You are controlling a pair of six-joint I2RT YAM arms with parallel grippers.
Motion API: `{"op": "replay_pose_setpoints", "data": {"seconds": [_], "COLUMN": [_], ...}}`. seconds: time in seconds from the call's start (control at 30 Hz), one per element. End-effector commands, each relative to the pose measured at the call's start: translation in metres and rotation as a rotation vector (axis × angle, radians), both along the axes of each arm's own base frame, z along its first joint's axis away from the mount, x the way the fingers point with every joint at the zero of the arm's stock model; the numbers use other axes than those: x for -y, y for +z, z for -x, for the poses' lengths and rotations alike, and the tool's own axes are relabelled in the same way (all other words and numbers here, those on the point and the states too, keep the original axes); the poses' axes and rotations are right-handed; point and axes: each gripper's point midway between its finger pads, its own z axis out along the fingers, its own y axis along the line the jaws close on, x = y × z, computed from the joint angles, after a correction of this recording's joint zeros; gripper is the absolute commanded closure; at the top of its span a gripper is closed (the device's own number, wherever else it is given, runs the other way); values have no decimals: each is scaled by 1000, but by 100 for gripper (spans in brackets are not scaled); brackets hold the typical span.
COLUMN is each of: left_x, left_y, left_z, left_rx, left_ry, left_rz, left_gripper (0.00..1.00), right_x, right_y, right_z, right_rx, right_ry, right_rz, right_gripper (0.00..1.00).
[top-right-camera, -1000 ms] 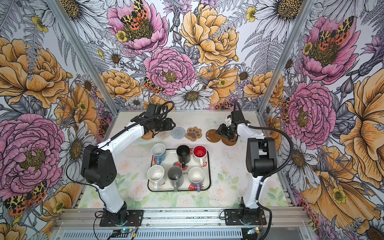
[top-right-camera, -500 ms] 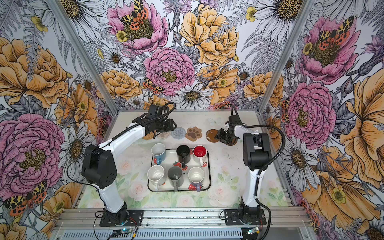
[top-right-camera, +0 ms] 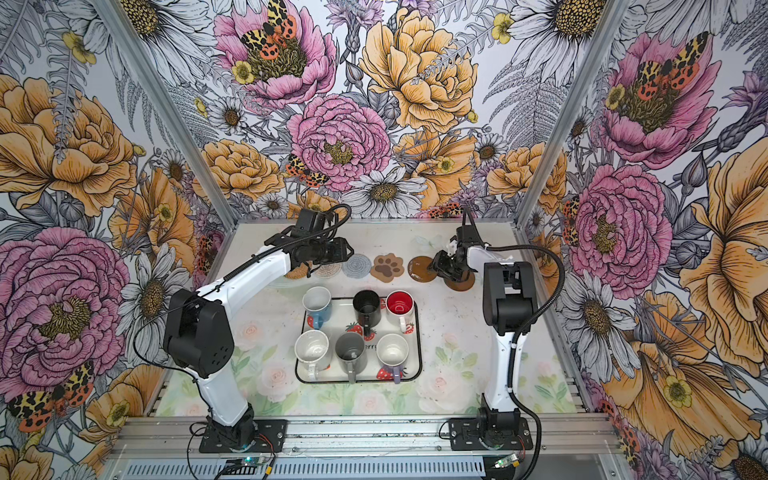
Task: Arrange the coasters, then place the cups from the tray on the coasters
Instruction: 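Push the scratched dark wooden disc with the right gripper toward the paw coaster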
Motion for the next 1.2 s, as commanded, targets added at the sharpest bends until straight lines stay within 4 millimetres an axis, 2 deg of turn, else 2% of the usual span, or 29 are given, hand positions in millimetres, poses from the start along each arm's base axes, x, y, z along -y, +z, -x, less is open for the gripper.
{"op": "replay_pose_setpoints", "data": {"seconds": [0.0, 0.77, 0.93, 1.17], "left_x": [1, -2, -4, -4], "left_y": [16, 8, 8, 9], "left_z": [-5, -4, -3, -1], "left_rx": [45, 27, 27, 32], "left_ry": [8, 10, 14, 14], "left_rz": [18, 15, 14, 19], "left_gripper": [52, 52, 52, 52], "right_x": [-2, -16, -8, 15], "right_y": [-12, -11, 5, 58], "right_z": [-4, -21, -23, -20], "right_rx": [-21, -4, 30, 128], "right_ry": [-9, 8, -7, -45], "right_rz": [0, -28, -13, 4], "right_gripper": [49, 51, 50, 49]}}
